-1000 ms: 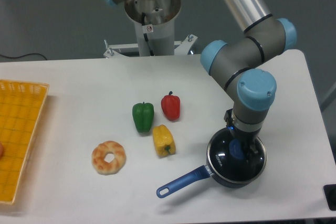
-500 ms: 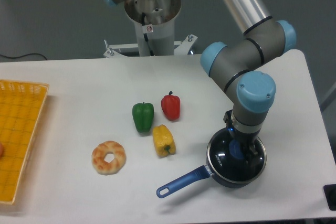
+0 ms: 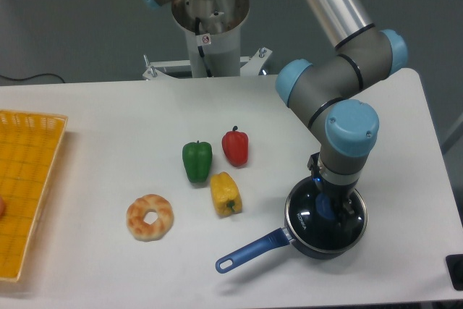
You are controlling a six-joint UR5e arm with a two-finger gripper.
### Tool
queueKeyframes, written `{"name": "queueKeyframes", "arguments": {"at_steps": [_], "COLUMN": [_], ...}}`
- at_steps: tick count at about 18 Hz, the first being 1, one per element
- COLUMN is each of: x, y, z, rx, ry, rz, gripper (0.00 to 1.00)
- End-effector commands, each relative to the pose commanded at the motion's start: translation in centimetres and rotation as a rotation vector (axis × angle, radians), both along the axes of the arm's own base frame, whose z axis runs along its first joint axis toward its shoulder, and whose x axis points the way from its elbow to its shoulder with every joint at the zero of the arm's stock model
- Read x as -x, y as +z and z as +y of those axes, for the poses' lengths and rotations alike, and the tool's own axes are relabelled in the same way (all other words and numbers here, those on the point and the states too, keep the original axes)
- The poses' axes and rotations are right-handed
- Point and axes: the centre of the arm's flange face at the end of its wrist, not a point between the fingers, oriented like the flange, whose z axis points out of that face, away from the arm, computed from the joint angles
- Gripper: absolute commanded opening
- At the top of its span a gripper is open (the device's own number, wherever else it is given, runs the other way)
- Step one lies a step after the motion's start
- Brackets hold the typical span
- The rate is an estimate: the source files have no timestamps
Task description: Open the lid
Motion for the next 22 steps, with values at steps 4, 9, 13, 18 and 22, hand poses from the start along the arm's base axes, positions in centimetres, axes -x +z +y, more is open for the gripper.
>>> {"name": "queueKeyframes", "arguments": {"at_steps": [4,9,13,18,22], "x": [-0.03,-0.02,-0.08,-0.06,-0.16], "y": [-0.07,0.11,0.36,0.68,0.61], "z": [-0.02,-0.01,-0.08,-0.20,-0.13], "rx": [0.001,0.000,0.001,-0.001,-0.001], "ry": [-0.008,-0.009,-0.009,-0.007,-0.007], "rz": [-0.001,0.002,0.006,0.010,0.008], "gripper": [0.98,0.88,0.80,0.70,0.66]}}
